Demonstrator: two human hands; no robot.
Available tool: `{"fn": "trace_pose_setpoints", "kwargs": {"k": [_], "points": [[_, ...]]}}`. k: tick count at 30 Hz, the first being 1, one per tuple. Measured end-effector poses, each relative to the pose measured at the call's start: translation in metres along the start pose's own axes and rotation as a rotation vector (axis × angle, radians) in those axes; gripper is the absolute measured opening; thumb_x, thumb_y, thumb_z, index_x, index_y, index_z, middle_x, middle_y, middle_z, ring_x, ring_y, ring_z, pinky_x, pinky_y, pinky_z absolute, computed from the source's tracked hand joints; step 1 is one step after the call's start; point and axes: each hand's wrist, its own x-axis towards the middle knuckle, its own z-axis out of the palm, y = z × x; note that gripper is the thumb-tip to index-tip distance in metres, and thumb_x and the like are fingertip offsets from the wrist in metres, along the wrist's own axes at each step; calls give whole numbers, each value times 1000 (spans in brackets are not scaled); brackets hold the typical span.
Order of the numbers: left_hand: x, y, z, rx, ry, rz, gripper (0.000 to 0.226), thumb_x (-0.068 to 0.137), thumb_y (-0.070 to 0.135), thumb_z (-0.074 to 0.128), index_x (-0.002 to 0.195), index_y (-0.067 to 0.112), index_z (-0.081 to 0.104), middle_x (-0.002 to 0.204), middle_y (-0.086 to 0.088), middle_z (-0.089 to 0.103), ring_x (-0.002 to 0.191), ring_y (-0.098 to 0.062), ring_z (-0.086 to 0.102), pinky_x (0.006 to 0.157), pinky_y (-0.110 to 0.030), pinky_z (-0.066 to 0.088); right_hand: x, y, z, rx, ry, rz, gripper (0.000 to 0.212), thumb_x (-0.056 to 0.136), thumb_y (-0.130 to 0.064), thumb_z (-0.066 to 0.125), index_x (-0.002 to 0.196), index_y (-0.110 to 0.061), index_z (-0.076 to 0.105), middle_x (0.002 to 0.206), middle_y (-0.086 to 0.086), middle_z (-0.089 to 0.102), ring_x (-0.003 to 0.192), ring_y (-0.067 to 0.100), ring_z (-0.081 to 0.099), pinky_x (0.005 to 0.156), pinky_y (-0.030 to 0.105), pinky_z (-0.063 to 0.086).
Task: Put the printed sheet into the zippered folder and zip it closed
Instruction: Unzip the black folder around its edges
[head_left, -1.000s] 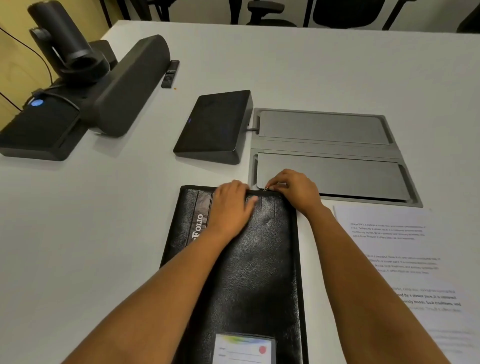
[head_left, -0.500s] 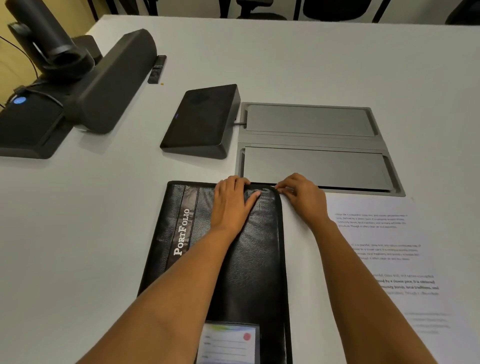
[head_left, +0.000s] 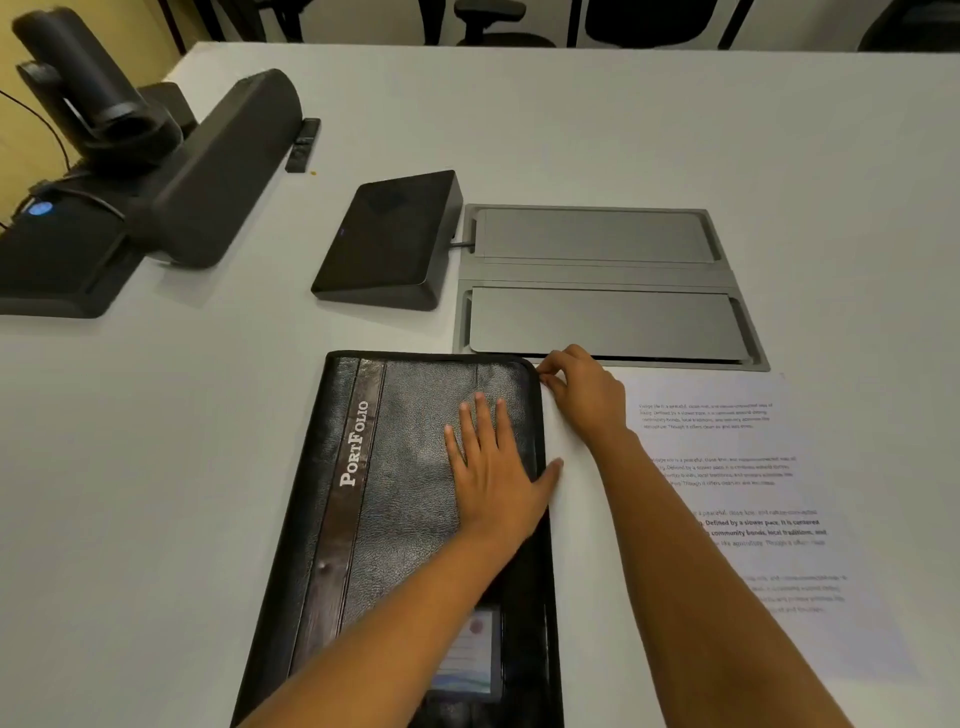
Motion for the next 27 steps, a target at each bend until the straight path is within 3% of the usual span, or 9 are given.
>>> {"fn": "trace_pose_setpoints", "kwargs": {"k": [3,8,11,14,20,27], "points": [[-22,-3,5,30,-8,15,91,88,62,32,146,15,-20,156,-10,-26,142,-28,-28,115,-46,-18,-2,-3,-1,-9,-5,3,13,93,-23,53,98,-18,65,107,2,61,89,22,61,70,32,46],[-23,-2,8,83,-14,40,83,92,55,28,148,11,-14,155,-15,-22,143,-35,-23,112,-52,-19,-13,2,-6,-30,-30,-2,13,93,-22,49,93,-20,63,105,-2,60,86,21,59,67,28,40],[-21,-2,12,82,-28,35,82,91,53,28,148,10,-13,156,-16,-19,144,-35,-20,112,-51,-20,-35,7,-7,-27,-15,-27,14,94,-22,48,93,-21,62,102,-3,61,83,20,60,64,30,44],[-21,-3,13,100,-35,32,82,91,54,26,147,10,-16,157,-16,-19,144,-34,-20,112,-52,-20,-63,6,-3,-8,9,-39,13,94,-23,47,93,-21,60,101,-4,60,81,18,60,62,34,48],[-20,-3,6,60,-100,52,85,92,56,28,147,11,-17,156,-15,-21,144,-33,-22,112,-52,-20,-102,3,4,32,24,-18,13,94,-25,46,92,-21,59,99,-5,58,78,16,60,56,28,43],[-47,-14,0,98,-204,119,98,86,66,33,144,14,-26,148,-8,-38,141,-28,-31,106,-50,-27,-104,-8,-2,-1,-12,45,15,96,-22,46,101,-15,58,106,1,58,81,21,61,64,33,48]]}}
